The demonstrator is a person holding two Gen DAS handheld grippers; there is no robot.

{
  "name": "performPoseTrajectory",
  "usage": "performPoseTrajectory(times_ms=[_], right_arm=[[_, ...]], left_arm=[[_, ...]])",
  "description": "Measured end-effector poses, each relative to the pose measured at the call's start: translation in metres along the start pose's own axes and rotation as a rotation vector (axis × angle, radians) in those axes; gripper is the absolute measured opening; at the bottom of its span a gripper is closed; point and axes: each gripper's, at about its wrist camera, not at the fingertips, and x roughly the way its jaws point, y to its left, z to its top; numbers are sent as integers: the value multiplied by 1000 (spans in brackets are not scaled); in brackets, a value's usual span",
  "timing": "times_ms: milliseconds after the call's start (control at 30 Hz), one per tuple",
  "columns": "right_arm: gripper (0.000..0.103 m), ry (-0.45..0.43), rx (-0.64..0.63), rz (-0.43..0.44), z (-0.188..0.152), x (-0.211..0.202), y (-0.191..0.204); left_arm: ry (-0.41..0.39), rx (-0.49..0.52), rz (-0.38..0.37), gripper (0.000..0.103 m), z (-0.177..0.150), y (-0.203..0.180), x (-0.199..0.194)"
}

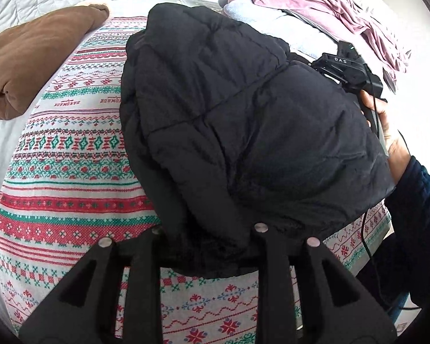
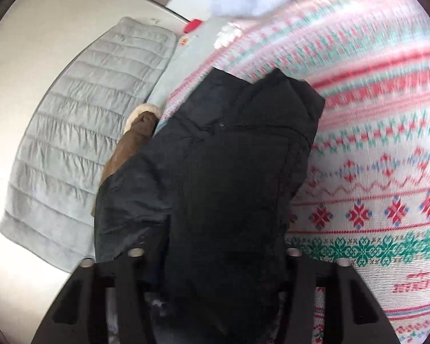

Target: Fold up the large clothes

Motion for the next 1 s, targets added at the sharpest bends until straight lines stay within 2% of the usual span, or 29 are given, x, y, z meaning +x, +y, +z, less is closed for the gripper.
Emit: performPoseTrajectory(times_ms=[67,167,367,500,633,867,1000], right_arm=[[39,-38,-83,-42,-3,-10,21],[35,-87,-149,-54,-8,-27,42],[34,-162,-252,-45,-15,-60,71],[34,-197,-259,-28,-22,-79,73],[34,-254,-262,28,-32,-107,80],[34,-380,-291,11,-57,-179,88],[34,-397,-260,3,-68,-206,72]], left_arm=[[-8,-8,5,24,-1,0,-1],[-19,-5,5,20,-3,2,-7],[-47,0,-16,19,-2,0,-23],[-66,13,-23,18,1,-10,-34],[-104,23,-27,17,5,-18,-50],[-162,53,-65,17,17,-41,-62],[-160,102,-78,17,17,-61,-61]])
